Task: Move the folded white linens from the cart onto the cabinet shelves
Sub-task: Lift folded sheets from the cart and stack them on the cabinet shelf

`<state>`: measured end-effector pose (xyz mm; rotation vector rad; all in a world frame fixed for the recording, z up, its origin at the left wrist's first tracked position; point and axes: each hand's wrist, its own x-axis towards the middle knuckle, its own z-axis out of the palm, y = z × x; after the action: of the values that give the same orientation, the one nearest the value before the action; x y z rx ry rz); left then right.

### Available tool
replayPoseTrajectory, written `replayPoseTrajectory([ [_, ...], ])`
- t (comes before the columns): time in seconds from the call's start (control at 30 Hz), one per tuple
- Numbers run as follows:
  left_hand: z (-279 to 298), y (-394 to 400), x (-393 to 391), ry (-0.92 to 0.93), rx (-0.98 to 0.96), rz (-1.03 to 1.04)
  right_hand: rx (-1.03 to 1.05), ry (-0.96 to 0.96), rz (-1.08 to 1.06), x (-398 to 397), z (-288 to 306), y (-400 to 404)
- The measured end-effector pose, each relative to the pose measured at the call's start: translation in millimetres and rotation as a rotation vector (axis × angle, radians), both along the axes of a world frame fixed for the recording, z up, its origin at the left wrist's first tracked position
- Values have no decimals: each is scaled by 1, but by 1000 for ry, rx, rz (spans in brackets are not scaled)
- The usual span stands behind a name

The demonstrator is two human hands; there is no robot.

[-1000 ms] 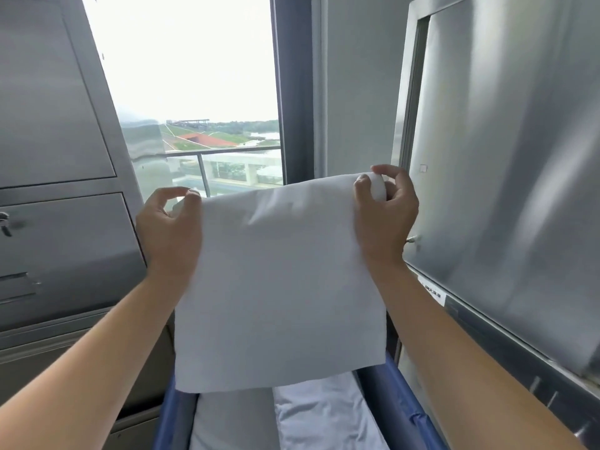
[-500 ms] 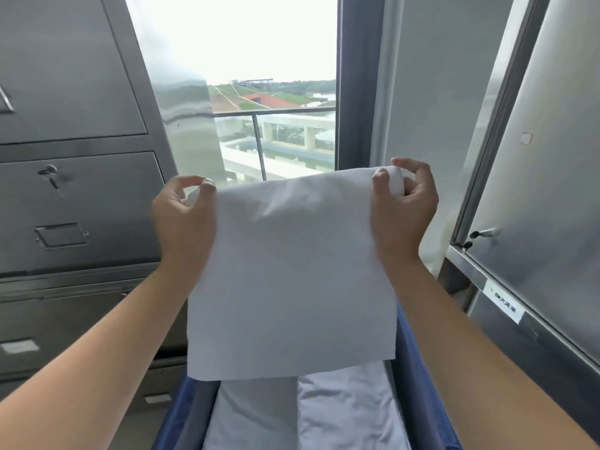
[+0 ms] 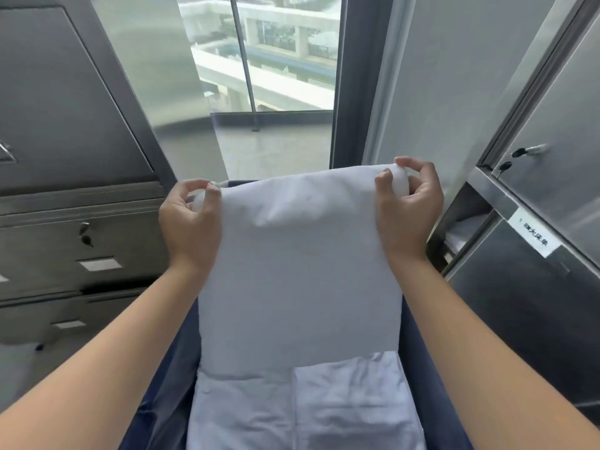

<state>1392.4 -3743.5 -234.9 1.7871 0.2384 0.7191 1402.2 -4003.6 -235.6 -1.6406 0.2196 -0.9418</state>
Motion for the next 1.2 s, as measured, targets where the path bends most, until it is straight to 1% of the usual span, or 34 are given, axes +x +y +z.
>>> replayPoseTrajectory([
  [0.2, -94, -9, -8, 119, -24, 46, -25, 93, 36, 2, -91, -6],
  [0.33, -149, -18, -13, 239, -25, 71, -64, 171, 38, -4, -147, -12],
  [0.53, -230, -27, -28, 404, -9, 7, -52, 324, 9, -25, -228, -22],
  [0.63, -261, -26, -37, 476, 14, -23, -64, 372, 21, -39, -258, -20],
  [0.77, -287, -21, -51, 578, 22, -60, -142, 436, 7, -50, -281, -13],
  [0.9, -299, -24, -72, 601, 99, -125, -213, 519, 5, -67, -297, -21],
  [1.03, -312, -22, -82, 665, 124, -182, -230, 625, 33, -80, -303, -28],
  [1.2, -322, -11, -81, 681, 182, -238, -228, 745, 95, -88, -307, -24],
])
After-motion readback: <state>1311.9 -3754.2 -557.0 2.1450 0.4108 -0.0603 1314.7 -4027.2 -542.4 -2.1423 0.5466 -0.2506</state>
